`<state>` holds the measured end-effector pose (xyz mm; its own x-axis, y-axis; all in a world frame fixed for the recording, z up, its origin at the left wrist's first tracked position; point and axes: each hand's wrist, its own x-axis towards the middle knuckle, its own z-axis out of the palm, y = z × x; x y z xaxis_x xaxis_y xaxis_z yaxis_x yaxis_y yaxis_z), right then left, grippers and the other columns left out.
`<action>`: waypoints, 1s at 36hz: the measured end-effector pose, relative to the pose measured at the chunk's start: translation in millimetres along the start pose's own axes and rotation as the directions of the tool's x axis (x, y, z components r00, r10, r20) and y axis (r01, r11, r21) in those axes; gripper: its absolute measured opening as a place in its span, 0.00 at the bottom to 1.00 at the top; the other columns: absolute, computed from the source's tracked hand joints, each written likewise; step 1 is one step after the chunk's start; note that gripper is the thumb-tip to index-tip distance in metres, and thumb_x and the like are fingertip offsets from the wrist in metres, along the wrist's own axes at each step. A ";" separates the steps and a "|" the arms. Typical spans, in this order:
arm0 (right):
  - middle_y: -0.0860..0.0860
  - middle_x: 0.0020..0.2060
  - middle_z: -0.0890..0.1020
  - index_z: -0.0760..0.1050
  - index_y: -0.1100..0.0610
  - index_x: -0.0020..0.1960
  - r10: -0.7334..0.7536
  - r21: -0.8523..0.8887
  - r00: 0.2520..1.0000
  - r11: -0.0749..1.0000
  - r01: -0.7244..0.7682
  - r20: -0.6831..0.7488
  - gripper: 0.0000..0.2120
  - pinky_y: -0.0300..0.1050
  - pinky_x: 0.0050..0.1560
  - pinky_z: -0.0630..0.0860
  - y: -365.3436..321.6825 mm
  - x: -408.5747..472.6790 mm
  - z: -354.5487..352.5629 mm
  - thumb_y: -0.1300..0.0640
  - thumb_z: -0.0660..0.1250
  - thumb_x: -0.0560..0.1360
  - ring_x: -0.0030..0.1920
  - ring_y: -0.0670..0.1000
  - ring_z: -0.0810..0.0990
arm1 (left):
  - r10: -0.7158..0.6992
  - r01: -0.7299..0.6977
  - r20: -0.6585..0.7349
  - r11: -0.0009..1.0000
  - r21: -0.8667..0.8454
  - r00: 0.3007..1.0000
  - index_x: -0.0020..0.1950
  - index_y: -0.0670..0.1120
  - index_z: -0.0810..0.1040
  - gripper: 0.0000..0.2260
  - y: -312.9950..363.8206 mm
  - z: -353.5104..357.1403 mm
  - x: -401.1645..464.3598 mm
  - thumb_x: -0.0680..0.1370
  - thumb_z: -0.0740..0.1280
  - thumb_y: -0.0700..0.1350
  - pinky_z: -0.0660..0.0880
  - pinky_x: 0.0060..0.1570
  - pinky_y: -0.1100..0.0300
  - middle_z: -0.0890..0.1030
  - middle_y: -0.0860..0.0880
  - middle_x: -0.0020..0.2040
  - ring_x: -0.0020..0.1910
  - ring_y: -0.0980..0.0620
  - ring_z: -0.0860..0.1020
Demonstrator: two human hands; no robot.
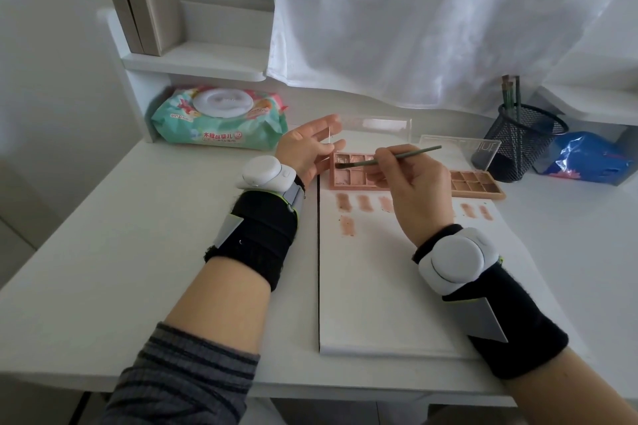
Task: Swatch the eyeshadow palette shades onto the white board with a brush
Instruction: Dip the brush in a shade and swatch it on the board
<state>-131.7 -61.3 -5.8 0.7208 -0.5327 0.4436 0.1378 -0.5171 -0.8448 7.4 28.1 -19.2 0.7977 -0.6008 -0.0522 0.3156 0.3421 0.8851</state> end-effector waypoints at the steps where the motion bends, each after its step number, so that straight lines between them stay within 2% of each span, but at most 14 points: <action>1: 0.47 0.34 0.83 0.75 0.50 0.40 0.016 0.022 1.000 1.000 -0.016 -0.003 0.09 0.49 0.47 0.80 0.5 0.5 0.2 0.58 0.63 0.78 0.38 0.47 0.83 | 0.001 -0.001 0.001 1.000 -0.003 1.000 0.56 0.45 0.76 0.21 -0.2 0.1 -0.5 0.74 0.55 0.23 0.76 0.49 0.59 0.79 0.49 0.52 0.47 0.50 0.80; 4: 0.50 0.34 0.83 0.75 0.53 0.40 0.064 0.087 0.998 0.994 -0.062 -0.024 0.09 0.47 0.45 0.80 1.1 2.9 -0.5 0.58 0.62 0.78 0.38 0.51 0.83 | 0.001 -0.001 -0.015 1.000 0.007 1.000 0.59 0.44 0.76 0.22 0.0 0.7 -1.8 0.74 0.55 0.23 0.77 0.45 0.61 0.78 0.48 0.54 0.47 0.50 0.80; 9: 0.54 0.34 0.83 0.75 0.57 0.40 0.172 0.195 0.982 0.968 -0.155 -0.072 0.09 0.46 0.42 0.80 2.1 7.2 -4.6 0.57 0.62 0.79 0.37 0.54 0.83 | -0.001 0.003 -0.044 0.999 0.051 0.999 0.61 0.43 0.76 0.23 -0.4 2.1 -2.0 0.74 0.55 0.23 0.76 0.44 0.62 0.77 0.47 0.56 0.46 0.51 0.81; 13: 0.51 0.29 0.83 0.74 0.61 0.42 0.271 0.278 0.962 0.928 -0.248 -0.046 0.11 0.40 0.34 0.78 -0.6 10.3 -10.8 0.56 0.60 0.79 0.31 0.50 0.82 | -0.011 0.018 -0.085 0.996 0.083 0.996 0.64 0.42 0.74 0.23 -0.2 3.6 -3.7 0.75 0.54 0.24 0.77 0.41 0.65 0.77 0.47 0.58 0.50 0.48 0.79; 16: 0.52 0.27 0.81 0.72 0.62 0.42 0.291 0.325 0.956 0.908 -0.265 -0.034 0.11 0.40 0.30 0.78 -7.2 11.2 -17.2 0.58 0.59 0.80 0.28 0.49 0.81 | -0.015 0.027 -0.099 0.993 0.117 0.995 0.66 0.41 0.73 0.23 -0.9 3.7 -4.2 0.76 0.54 0.24 0.77 0.40 0.65 0.75 0.45 0.64 0.53 0.47 0.78; 19: 0.51 0.25 0.80 0.71 0.61 0.40 0.275 0.300 0.961 0.918 -0.259 -0.011 0.12 0.40 0.26 0.76 -13.5 6.5 -24.4 0.58 0.57 0.80 0.26 0.48 0.79 | -0.007 0.023 -0.100 0.987 0.162 0.995 0.67 0.41 0.72 0.22 -1.6 3.4 -4.1 0.77 0.54 0.25 0.77 0.40 0.64 0.73 0.43 0.66 0.54 0.47 0.78; 22: 0.51 0.24 0.79 0.71 0.59 0.39 0.189 0.211 0.982 0.961 -0.181 -0.021 0.12 0.40 0.25 0.72 -12.2 -6.5 -30.3 0.59 0.57 0.81 0.25 0.48 0.75 | -0.002 0.023 -0.110 0.981 0.194 0.994 0.66 0.41 0.72 0.21 -2.3 5.2 -4.5 0.77 0.54 0.26 0.77 0.45 0.62 0.73 0.42 0.66 0.54 0.48 0.77; 24: 0.50 0.25 0.78 0.70 0.56 0.38 0.100 0.127 0.995 0.987 -0.095 -0.031 0.12 0.41 0.27 0.70 -8.1 -17.0 -32.1 0.57 0.57 0.80 0.26 0.48 0.74 | -0.003 0.028 -0.118 0.978 0.205 0.993 0.66 0.41 0.72 0.21 -2.6 6.2 -4.2 0.77 0.54 0.26 0.77 0.45 0.62 0.73 0.42 0.66 0.54 0.48 0.78; 29: 0.46 0.29 0.78 0.70 0.47 0.38 -0.139 -0.063 0.990 0.988 0.140 0.006 0.09 0.41 0.34 0.72 -4.5 -33.0 -31.5 0.48 0.57 0.76 0.30 0.44 0.76 | 0.000 0.028 -0.131 0.976 0.214 0.991 0.65 0.41 0.73 0.20 -3.2 5.9 -3.3 0.77 0.54 0.25 0.77 0.44 0.61 0.73 0.42 0.66 0.53 0.48 0.78; 31: 0.47 0.30 0.79 0.70 0.49 0.39 -0.203 -0.146 0.978 0.967 0.209 0.050 0.11 0.49 0.36 0.76 -3.5 -35.4 -30.4 0.47 0.55 0.76 0.32 0.48 0.78 | 0.004 0.025 -0.135 0.977 0.210 0.991 0.64 0.41 0.73 0.20 -3.6 6.3 -3.1 0.77 0.54 0.25 0.77 0.46 0.60 0.73 0.42 0.65 0.53 0.47 0.78; 33: 0.52 0.30 0.78 0.71 0.56 0.40 -0.258 -0.223 0.960 0.935 0.276 0.108 0.15 0.56 0.36 0.75 -0.1 -36.8 -29.7 0.48 0.54 0.77 0.32 0.56 0.78 | 0.006 0.023 -0.139 0.979 0.203 0.990 0.64 0.40 0.73 0.20 -4.1 5.9 -3.0 0.77 0.54 0.25 0.76 0.47 0.59 0.73 0.41 0.65 0.53 0.47 0.78; 36: 0.55 0.29 0.77 0.72 0.63 0.39 -0.330 -0.322 0.927 0.871 0.372 0.178 0.19 0.52 0.35 0.70 2.1 -37.6 -30.5 0.49 0.53 0.77 0.31 0.56 0.75 | 0.009 0.022 -0.145 0.978 0.209 0.989 0.63 0.41 0.73 0.20 -4.8 6.4 -3.1 0.77 0.54 0.25 0.77 0.48 0.58 0.74 0.41 0.65 0.52 0.47 0.78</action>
<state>-179.2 -62.8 -15.1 0.7436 -0.2043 0.6367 0.1687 -0.8641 -0.4742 0.1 23.7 -20.3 0.8665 -0.4866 -0.1110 0.2187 0.1703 0.9608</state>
